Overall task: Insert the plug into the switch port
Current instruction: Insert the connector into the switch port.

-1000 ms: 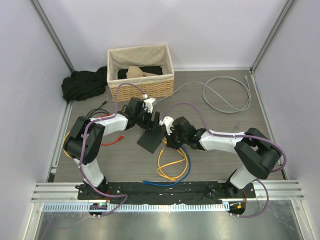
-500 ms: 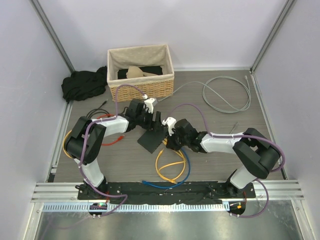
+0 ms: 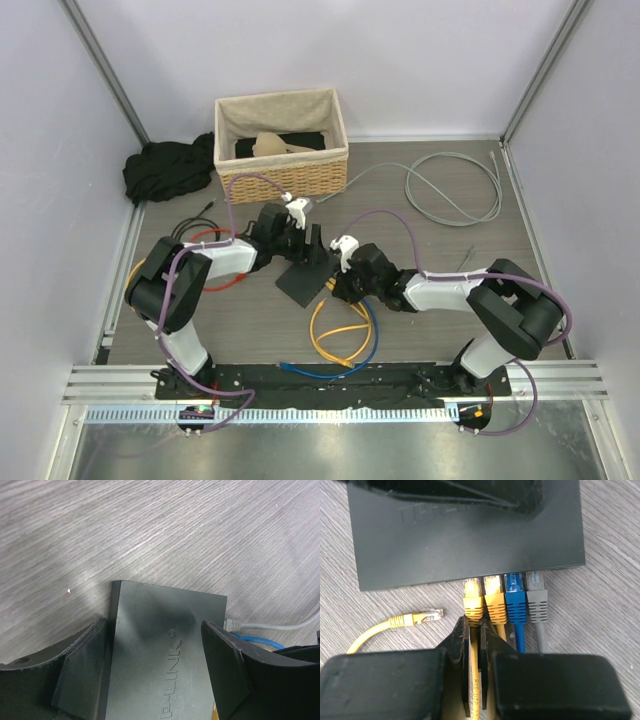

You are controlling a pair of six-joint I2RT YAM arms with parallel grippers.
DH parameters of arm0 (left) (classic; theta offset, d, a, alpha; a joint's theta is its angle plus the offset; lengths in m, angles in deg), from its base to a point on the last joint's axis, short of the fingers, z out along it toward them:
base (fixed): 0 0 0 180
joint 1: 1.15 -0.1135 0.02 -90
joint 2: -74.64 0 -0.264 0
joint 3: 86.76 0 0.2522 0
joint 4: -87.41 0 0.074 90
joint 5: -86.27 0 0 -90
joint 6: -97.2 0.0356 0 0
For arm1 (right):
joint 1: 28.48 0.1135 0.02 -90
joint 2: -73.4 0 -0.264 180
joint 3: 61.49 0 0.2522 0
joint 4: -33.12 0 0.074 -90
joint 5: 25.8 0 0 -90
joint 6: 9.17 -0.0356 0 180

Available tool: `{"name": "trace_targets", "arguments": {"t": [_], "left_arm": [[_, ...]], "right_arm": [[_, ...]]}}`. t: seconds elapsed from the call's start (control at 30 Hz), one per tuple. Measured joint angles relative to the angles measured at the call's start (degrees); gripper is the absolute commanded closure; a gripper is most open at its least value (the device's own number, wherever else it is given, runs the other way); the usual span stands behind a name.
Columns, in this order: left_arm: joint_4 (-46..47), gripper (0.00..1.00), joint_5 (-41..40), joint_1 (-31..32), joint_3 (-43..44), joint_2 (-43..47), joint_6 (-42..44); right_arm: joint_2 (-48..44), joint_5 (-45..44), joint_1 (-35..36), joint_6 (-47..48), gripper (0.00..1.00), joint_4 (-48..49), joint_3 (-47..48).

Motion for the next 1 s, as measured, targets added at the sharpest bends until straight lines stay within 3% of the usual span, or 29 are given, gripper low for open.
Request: {"name": "trace_targets", "arguments": {"t": [0.23, 0.6, 1.0], "left_arm": [[2.7, 0.25, -4.9, 2.8, -1.6, 0.7, -2.6], [9.0, 0.25, -9.4, 6.2, -3.1, 0.4, -6.2], [18.0, 0.25, -13.6, 6.3, -6.3, 0.3, -14.9]], "right_arm": [[-0.1, -0.7, 0.1, -1.3, 0.99, -0.8, 0.2], [0.1, -1.1, 0.5, -1.9, 0.99, -9.6, 4.2], [0.8, -5.3, 1.5, -4.1, 0.99, -9.0, 4.7]]}}
